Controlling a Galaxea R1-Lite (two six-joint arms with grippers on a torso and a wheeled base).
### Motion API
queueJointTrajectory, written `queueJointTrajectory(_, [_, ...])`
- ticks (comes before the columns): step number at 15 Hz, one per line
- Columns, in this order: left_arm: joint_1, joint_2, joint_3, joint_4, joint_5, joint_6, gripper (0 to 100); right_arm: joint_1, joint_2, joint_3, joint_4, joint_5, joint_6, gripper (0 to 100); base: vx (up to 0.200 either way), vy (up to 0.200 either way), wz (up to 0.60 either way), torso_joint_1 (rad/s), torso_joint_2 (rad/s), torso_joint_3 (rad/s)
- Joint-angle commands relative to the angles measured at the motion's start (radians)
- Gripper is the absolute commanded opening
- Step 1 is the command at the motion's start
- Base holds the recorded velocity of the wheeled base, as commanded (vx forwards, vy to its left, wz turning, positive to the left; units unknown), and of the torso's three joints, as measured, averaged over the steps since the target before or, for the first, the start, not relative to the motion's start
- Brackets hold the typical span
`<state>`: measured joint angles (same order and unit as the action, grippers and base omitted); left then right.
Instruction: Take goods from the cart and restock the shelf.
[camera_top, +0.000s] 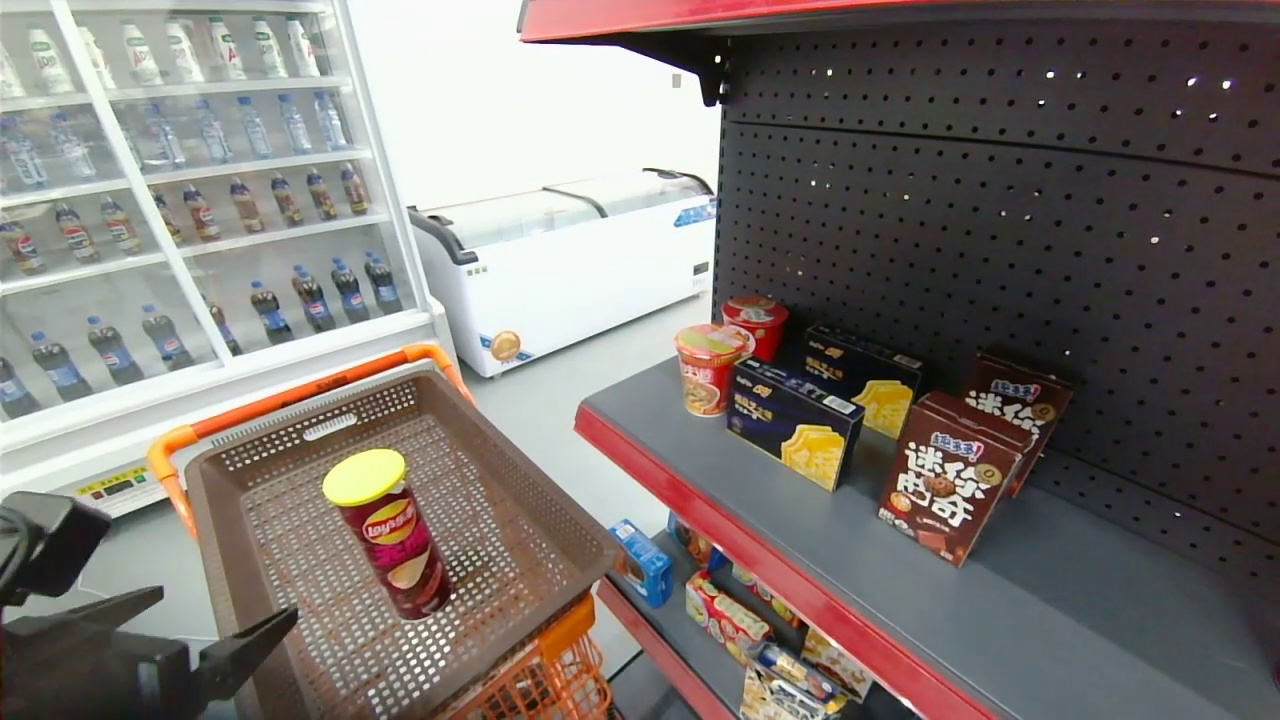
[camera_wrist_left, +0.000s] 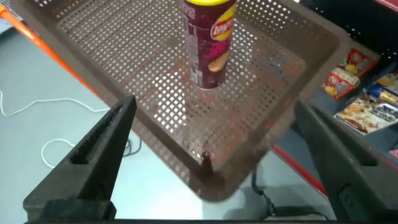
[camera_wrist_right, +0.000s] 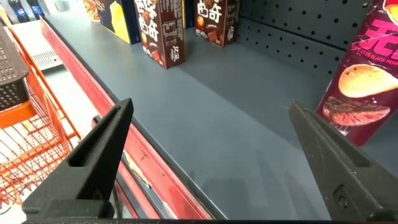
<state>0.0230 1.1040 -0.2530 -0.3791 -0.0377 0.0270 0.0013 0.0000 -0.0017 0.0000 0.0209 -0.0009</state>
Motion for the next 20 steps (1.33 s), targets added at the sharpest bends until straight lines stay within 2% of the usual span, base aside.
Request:
queueJointTrajectory(1, [0.043, 0.306, 0.020, -0.191, -0.021, 0.001, 100, 0.000, 0.000, 0.000, 0.000, 0.001, -0.001, 100, 0.000, 0.000, 0.00, 0.000, 0.00, 0.000])
queueJointTrajectory(3, [0.045, 0.401, 0.012, -0.247, -0.038, 0.001, 100, 0.000, 0.000, 0.000, 0.000, 0.001, 0.001, 100, 0.000, 0.000, 0.00, 0.000, 0.00, 0.000])
queueJointTrajectory(6, [0.043, 0.553, 0.006, -0.396, -0.071, 0.001, 100, 0.000, 0.000, 0.000, 0.000, 0.001, 0.001, 100, 0.000, 0.000, 0.00, 0.000, 0.00, 0.000])
queueJointTrajectory(11, [0.041, 0.775, -0.060, -0.569, -0.077, 0.001, 100, 0.000, 0.000, 0.000, 0.000, 0.001, -0.001, 100, 0.000, 0.000, 0.00, 0.000, 0.00, 0.000])
queueJointTrajectory(13, [0.029, 0.830, -0.098, -0.580, -0.076, 0.007, 100, 0.000, 0.000, 0.000, 0.000, 0.001, -0.001, 100, 0.000, 0.000, 0.00, 0.000, 0.00, 0.000])
queueJointTrajectory(15, [0.014, 0.875, -0.114, -0.639, -0.076, 0.017, 100, 0.000, 0.000, 0.000, 0.000, 0.001, 0.001, 100, 0.000, 0.000, 0.00, 0.000, 0.00, 0.000])
queueJointTrajectory(20, [-0.041, 1.007, -0.104, -0.889, -0.076, 0.031, 100, 0.000, 0.000, 0.000, 0.000, 0.001, 0.001, 100, 0.000, 0.000, 0.00, 0.000, 0.00, 0.000])
